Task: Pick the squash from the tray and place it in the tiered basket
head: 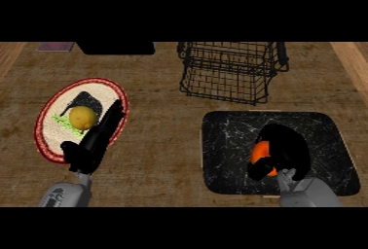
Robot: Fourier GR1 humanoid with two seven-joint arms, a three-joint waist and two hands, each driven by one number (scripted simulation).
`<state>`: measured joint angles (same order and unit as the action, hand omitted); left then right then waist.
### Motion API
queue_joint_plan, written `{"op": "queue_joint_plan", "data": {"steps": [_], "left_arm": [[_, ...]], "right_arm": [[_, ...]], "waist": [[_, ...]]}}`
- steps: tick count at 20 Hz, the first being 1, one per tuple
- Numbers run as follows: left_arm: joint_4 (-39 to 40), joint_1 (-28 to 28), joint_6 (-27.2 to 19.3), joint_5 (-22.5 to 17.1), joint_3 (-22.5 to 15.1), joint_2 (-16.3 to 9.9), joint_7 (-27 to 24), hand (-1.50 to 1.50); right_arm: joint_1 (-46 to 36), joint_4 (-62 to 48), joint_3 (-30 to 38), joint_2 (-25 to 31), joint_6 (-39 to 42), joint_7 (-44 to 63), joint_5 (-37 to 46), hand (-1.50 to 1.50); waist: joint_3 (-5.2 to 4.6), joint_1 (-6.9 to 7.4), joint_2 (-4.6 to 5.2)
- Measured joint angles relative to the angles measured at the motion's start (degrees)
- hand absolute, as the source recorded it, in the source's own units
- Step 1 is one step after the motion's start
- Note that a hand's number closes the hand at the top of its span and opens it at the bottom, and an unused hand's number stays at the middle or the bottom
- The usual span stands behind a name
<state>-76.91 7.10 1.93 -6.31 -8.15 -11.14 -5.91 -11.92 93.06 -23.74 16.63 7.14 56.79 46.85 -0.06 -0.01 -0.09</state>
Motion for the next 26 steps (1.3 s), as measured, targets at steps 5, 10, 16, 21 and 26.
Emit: {"op": "queue_joint_plan", "data": {"steps": [5,10,16,21,26], "left_arm": [[-1.34,-0.84,-0.20,0.18,-0.18,0.35,0.61,0.00],[-1.90,-1.57,0.21,0.03,-0.24,0.55,0.40,0.00],[-2.11,-1.36,-0.07,0.59,-0.44,0.89,0.94,0.00],[-2.03,-1.44,-0.56,1.77,-0.85,1.57,0.87,0.00],[-0.47,-0.65,-0.02,2.21,-0.59,2.35,-0.01,0.00]], "right_arm": [[1.70,-4.59,9.65,13.84,1.20,-18.09,-6.24,1.50],[1.29,-13.55,20.01,23.09,-1.23,-37.50,-12.59,1.50],[-3.58,-15.89,30.28,23.75,0.74,-49.23,-25.56,1.50],[-9.47,-12.81,34.31,24.77,3.67,-49.45,-30.73,1.50],[-20.61,-14.12,34.49,25.21,7.63,-42.77,-32.95,1.50]], "waist": [[0.16,-0.23,0.24],[0.21,0.04,0.31],[0.17,0.01,0.10],[0.09,0.08,0.03],[0.02,0.67,0.13]]}}
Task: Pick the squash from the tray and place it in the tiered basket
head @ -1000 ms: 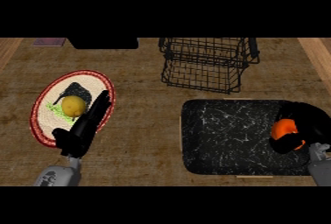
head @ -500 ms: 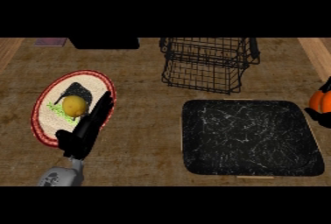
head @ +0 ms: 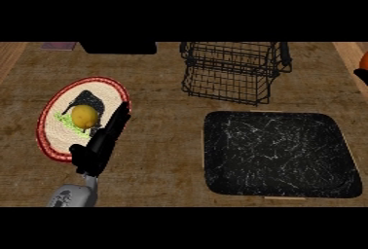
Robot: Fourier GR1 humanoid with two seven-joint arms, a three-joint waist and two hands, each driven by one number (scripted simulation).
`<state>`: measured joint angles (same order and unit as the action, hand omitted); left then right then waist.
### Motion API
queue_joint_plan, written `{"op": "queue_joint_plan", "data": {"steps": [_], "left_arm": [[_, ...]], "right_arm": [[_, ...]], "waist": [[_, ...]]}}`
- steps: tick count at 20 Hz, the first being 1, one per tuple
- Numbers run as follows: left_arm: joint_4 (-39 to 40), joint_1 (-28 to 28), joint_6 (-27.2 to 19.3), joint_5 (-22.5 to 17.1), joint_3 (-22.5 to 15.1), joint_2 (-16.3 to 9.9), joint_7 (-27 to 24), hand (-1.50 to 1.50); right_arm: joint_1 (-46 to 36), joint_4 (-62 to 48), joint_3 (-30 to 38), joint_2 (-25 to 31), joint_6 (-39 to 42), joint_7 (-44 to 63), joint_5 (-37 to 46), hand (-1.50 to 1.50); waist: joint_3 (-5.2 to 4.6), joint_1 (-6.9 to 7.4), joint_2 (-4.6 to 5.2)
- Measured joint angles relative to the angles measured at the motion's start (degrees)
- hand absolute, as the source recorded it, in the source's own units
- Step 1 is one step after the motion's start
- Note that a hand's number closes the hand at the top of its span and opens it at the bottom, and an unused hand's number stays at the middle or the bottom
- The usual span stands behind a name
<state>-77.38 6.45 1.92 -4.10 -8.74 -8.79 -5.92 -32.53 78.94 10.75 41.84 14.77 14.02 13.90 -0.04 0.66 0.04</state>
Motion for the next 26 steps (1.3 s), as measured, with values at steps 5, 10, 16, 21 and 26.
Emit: {"op": "queue_joint_plan", "data": {"steps": [5,10,16,21,26], "left_arm": [[-0.39,1.31,0.75,-0.43,1.25,-0.52,1.46,0.00],[0.47,2.23,1.13,-0.11,1.13,0.29,1.51,0.00],[1.11,1.95,2.10,0.17,1.55,0.16,0.48,0.00],[1.00,2.53,2.18,0.52,1.77,0.27,1.05,0.00],[0.69,2.94,2.45,0.61,2.21,0.24,1.51,0.00]], "right_arm": [[-11.53,-1.92,-2.68,-3.42,0.30,9.12,0.36,1.50],[-23.82,-10.08,-6.08,-8.29,-0.69,14.78,2.90,1.50],[-34.87,-22.70,-7.97,-13.18,-2.06,14.80,6.09,1.50],[-40.80,-34.20,-8.86,-17.20,-4.56,10.97,8.96,1.50],[-45.36,-43.42,-8.91,-21.46,-8.05,8.00,11.13,1.50]], "waist": [[-0.01,0.27,0.01],[-0.04,0.82,0.19],[-0.04,1.04,0.31],[-0.02,1.47,0.54],[-0.01,1.65,0.63]]}}
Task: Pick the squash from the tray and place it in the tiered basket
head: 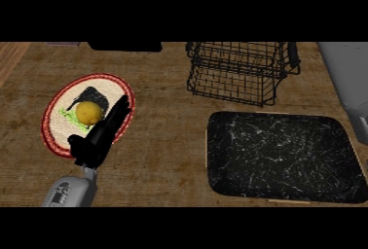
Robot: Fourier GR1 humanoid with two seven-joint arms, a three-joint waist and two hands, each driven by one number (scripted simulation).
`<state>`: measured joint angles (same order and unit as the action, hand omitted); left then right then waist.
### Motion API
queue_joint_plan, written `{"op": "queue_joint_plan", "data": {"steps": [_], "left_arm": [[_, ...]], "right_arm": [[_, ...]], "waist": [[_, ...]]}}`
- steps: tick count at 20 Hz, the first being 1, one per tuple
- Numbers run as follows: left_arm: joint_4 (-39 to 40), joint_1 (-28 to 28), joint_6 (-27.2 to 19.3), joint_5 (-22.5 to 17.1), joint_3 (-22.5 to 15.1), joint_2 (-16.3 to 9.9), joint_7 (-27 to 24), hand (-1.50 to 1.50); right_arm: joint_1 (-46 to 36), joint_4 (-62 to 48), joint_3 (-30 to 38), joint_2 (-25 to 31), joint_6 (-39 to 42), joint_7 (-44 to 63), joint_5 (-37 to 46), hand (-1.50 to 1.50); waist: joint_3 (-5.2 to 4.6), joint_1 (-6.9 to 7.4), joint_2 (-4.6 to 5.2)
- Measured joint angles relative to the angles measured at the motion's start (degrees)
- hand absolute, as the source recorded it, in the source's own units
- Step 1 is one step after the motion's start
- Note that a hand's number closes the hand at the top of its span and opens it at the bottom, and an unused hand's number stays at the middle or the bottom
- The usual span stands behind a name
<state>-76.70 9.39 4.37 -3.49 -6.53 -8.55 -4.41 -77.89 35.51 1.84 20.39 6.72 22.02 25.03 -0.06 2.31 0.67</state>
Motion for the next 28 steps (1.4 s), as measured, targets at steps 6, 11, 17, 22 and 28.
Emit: {"op": "queue_joint_plan", "data": {"steps": [6,11,17,22,28], "left_arm": [[1.29,0.07,0.19,0.80,-0.12,0.57,-1.45,0.00],[0.20,-0.44,0.30,0.76,-0.03,0.77,-0.85,0.00],[0.37,-1.33,0.05,1.33,-0.09,0.93,-1.41,0.00],[-0.15,0.13,-0.14,1.04,0.39,1.36,0.30,0.00],[-0.90,-1.58,0.41,0.97,0.76,0.81,-0.34,0.00]], "right_arm": [[-2.28,-8.21,1.60,-5.22,-5.10,-4.23,0.45,1.50],[-5.20,-12.76,4.89,-7.07,-4.98,-4.12,-1.97,1.50],[-7.03,-17.34,11.87,-7.74,-3.59,3.25,-8.51,-1.50],[-6.79,-17.74,15.74,-7.45,-5.21,3.81,-12.07,-1.50],[-4.98,-15.46,15.74,-4.65,-15.41,1.50,-10.18,-1.50]], "waist": [[0.02,0.17,0.19],[0.02,0.13,0.09],[0.02,-0.04,0.02],[0.02,-0.42,-0.04],[0.02,-0.99,-0.29]]}}
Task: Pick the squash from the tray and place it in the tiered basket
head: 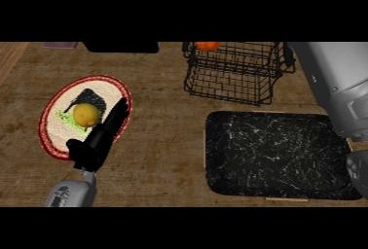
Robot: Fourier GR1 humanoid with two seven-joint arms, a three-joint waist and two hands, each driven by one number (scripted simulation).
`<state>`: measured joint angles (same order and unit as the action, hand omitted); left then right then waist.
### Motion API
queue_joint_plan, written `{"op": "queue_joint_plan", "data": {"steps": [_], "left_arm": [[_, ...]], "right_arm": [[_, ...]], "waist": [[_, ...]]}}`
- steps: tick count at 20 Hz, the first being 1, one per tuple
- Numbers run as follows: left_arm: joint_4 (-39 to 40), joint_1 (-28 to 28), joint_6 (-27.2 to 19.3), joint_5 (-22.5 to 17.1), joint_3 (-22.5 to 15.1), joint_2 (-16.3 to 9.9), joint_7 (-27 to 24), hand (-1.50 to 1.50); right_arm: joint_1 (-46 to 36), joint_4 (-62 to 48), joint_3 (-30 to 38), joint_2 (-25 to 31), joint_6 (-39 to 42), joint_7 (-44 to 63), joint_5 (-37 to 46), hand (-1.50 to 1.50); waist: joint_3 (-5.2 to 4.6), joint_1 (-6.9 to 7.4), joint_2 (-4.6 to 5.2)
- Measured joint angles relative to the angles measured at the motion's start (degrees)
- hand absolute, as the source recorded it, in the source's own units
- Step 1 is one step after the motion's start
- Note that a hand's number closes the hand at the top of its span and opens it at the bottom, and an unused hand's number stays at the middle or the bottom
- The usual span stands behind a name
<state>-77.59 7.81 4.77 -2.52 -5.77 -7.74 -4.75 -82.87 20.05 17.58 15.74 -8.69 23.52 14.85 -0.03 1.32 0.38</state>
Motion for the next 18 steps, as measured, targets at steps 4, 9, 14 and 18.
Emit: {"op": "queue_joint_plan", "data": {"steps": [4,9,14,18], "left_arm": [[0.95,0.19,0.13,-0.12,0.63,-0.16,-0.51,0.00],[0.68,-1.13,0.40,-0.21,0.99,-0.47,-1.07,0.00],[1.30,-1.25,0.29,-0.07,1.38,-0.31,-1.56,0.00],[0.79,-1.46,0.36,-0.30,1.89,-0.52,-1.05,0.00]], "right_arm": [[0.57,1.61,-0.28,4.66,-7.30,-0.52,2.32,-1.50],[4.53,4.69,3.20,12.24,-10.05,-4.89,0.54,-1.50],[10.94,8.66,8.06,19.08,-6.21,-9.30,-4.33,-1.50],[17.61,10.58,11.39,25.49,1.35,-12.19,-8.18,-1.50]], "waist": [[-0.01,-0.55,-0.01],[0.04,-1.05,-0.18],[0.07,-1.72,-0.39],[0.08,-2.00,-0.50]]}}
